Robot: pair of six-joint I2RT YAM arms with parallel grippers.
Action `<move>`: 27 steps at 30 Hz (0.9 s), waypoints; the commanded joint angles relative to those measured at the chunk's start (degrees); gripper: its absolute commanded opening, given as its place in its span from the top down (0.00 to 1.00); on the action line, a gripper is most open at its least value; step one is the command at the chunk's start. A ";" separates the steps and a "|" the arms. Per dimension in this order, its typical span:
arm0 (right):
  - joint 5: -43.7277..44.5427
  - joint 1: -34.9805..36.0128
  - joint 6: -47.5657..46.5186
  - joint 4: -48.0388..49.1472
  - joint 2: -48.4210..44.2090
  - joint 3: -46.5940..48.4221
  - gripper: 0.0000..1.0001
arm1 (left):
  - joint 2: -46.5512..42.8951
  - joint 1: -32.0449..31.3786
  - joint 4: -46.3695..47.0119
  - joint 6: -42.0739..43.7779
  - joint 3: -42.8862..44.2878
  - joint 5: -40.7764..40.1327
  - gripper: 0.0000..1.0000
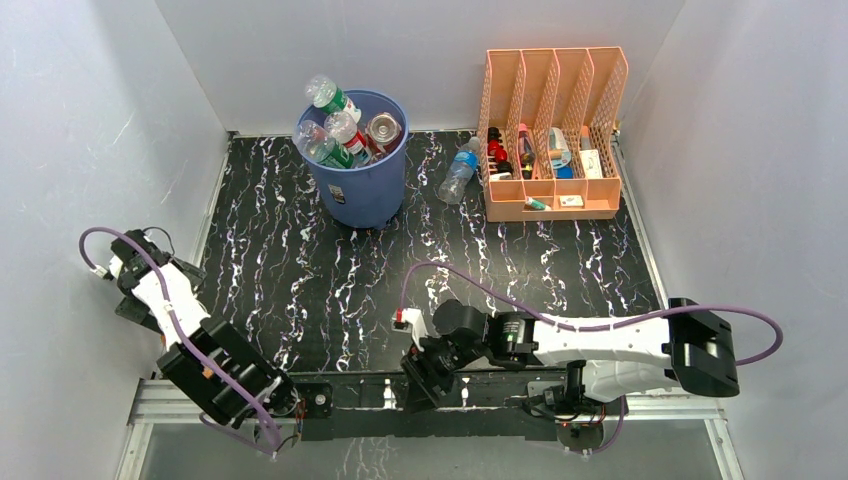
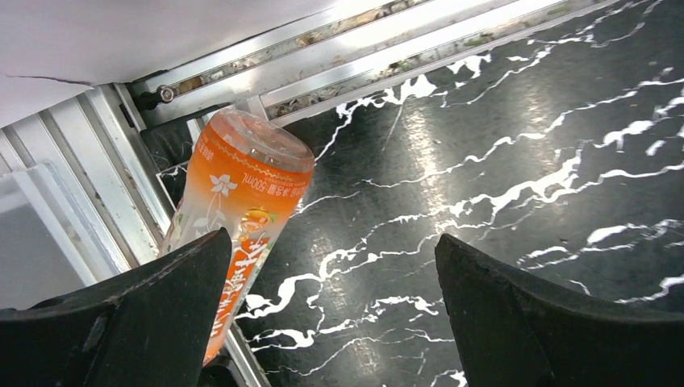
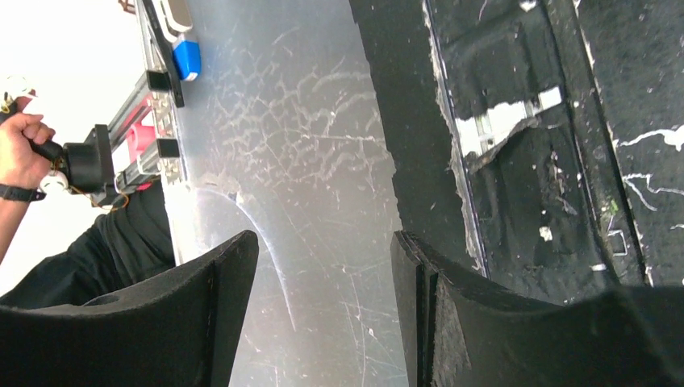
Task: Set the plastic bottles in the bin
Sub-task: Pick up the plastic bottle from the corner of the board.
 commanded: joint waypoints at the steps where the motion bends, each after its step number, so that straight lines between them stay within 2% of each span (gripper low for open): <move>1: -3.20 -0.49 -0.81 6.90 -2.68 -2.44 0.28 | 2.36 -0.07 1.30 3.45 -0.48 -4.51 0.02; 6: -3.10 -0.82 -0.81 10.43 -3.41 -5.26 0.28 | 4.39 -0.76 -0.39 5.43 0.48 -8.44 0.02; 7: -3.20 -1.06 -10.15 10.78 -3.21 -5.54 0.28 | 4.19 -0.90 0.34 6.17 0.02 -8.52 0.02; 9: -3.16 -1.38 -7.49 11.53 -2.74 -6.02 0.28 | 4.30 -1.08 0.04 7.07 0.32 -9.48 0.03; 17: -3.75 -2.29 -7.11 15.41 -2.31 -7.61 0.28 | 8.87 -4.60 -5.46 6.79 2.39 -14.52 0.06; 27: -3.34 -4.07 -7.11 14.91 -5.58 -10.26 0.28 | 13.36 -8.04 -8.99 7.80 4.43 -17.99 0.12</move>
